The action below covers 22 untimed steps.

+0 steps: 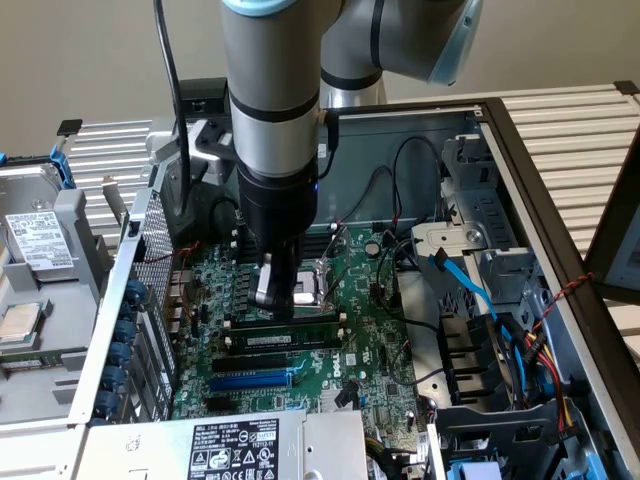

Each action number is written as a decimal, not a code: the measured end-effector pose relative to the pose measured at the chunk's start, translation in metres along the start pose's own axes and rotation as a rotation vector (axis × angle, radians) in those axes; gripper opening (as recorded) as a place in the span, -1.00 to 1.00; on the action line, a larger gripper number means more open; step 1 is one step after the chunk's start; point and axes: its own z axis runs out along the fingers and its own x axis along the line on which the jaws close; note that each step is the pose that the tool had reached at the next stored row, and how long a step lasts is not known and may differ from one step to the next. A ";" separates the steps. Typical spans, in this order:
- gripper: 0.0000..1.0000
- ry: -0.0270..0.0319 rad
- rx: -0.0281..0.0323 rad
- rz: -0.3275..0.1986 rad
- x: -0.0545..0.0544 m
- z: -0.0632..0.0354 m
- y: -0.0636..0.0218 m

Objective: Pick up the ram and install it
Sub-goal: 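Press down the ram until it locks into place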

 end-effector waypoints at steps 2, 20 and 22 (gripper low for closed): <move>-0.80 -0.0018 0.0008 0.033 0.000 0.0004 0.0000; -0.80 -0.0070 0.0103 0.279 0.000 0.0021 -0.0001; -0.80 -0.0083 0.0109 0.309 0.000 0.0025 -0.0001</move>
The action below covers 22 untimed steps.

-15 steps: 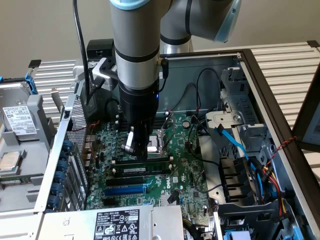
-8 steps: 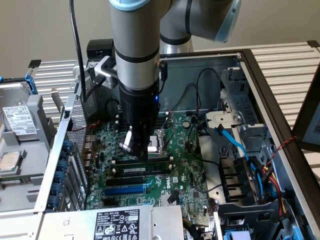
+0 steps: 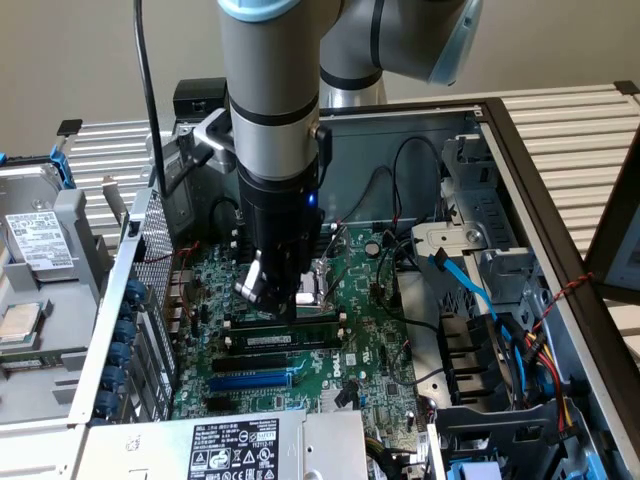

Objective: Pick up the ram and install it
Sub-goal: 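Press down the ram until it locks into place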

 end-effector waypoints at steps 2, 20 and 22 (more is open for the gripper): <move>-0.80 -0.0014 0.0005 0.031 0.000 0.0005 0.0000; -0.80 -0.0145 0.0056 0.319 0.000 0.0056 -0.0002; -0.80 -0.0154 0.0066 0.346 0.000 0.0058 -0.0002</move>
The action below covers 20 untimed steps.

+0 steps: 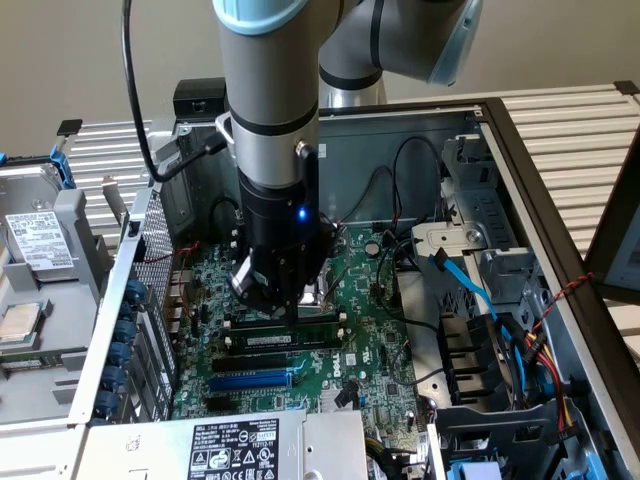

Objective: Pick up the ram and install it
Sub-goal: 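Press down the ram until it locks into place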

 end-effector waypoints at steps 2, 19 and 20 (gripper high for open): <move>-0.80 -0.0007 0.0014 0.026 0.000 0.0001 0.0000; -0.80 -0.0031 0.0172 0.235 0.000 0.0004 0.0000; -0.80 -0.0033 0.0180 0.247 0.000 0.0005 0.0000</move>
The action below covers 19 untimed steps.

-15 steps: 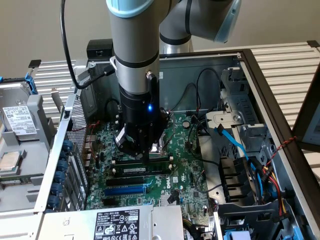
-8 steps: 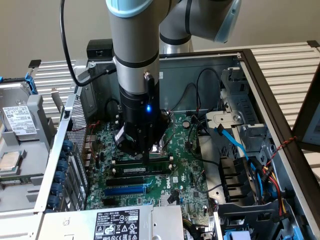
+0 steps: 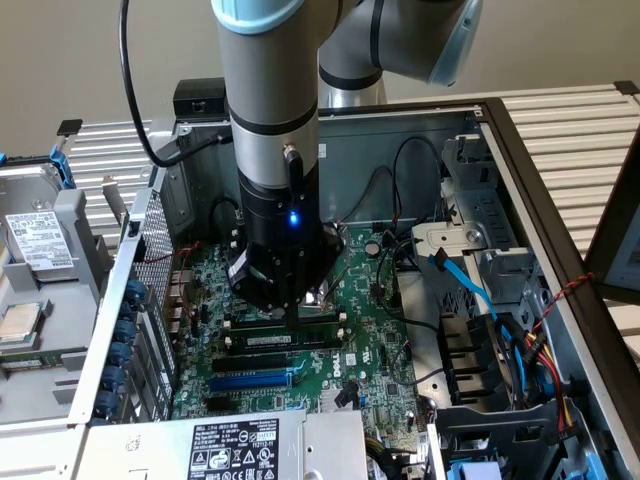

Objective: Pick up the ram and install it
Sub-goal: 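Press down the ram until it locks into place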

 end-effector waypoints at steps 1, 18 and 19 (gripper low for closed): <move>-0.80 -0.0002 0.0009 0.014 0.000 0.0000 0.0000; -0.80 -0.0037 0.0155 0.243 0.000 0.0002 0.0000; -0.80 -0.0039 0.0163 0.256 0.000 0.0002 0.0000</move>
